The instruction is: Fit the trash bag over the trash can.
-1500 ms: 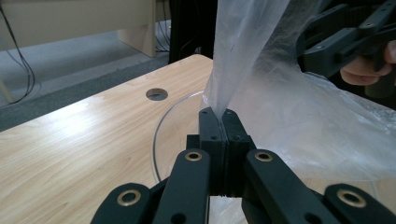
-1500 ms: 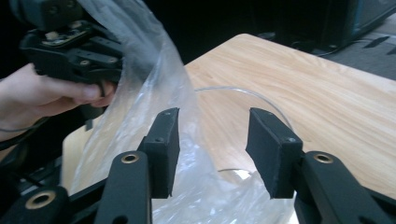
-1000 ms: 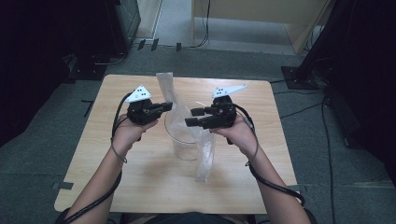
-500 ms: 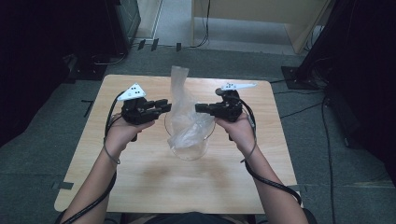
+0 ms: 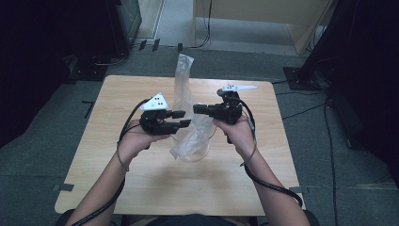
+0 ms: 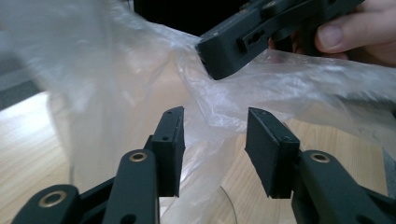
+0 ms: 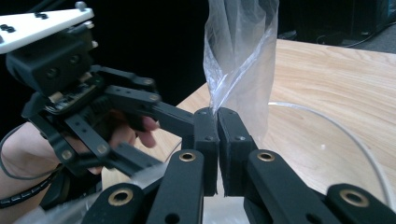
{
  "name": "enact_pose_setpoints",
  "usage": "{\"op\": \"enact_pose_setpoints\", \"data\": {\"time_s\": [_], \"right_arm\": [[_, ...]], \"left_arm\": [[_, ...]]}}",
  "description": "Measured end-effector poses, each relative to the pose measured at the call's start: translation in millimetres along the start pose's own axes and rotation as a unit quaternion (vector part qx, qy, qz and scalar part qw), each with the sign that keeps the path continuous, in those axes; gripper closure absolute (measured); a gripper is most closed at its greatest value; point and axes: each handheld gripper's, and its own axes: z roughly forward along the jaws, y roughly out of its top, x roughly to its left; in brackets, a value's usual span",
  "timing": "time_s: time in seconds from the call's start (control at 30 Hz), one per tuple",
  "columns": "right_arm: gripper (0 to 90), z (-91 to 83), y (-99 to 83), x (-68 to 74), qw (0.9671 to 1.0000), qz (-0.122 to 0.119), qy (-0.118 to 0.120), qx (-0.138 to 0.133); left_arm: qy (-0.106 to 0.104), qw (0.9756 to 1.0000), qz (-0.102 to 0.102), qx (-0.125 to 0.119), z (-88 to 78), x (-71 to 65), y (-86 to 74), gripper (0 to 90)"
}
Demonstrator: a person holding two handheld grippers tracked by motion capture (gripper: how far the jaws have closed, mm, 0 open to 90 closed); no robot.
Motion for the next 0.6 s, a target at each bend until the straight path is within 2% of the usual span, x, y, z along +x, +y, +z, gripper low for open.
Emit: {"op": "enact_pose_setpoints", "data": {"time_s": [0.13,0.3,0.6], "right_arm": [[90.0,6.7,-3.0,2.6,0.9999,-0.004,0.003,0.012],[90.0,13.3,-5.7,6.7,0.9997,-0.010,0.005,0.023],[90.0,9.3,-4.1,7.0,0.9996,-0.022,-0.004,0.020]], "left_arm": [[-0.008,0.9999,-0.013,0.001,6.4,1.0,-2.9,58.4],[-0.006,0.9999,-0.014,0.003,7.4,1.1,-4.2,80.2],[-0.010,0.9997,-0.023,0.000,0.5,5.6,-4.2,89.2]]}}
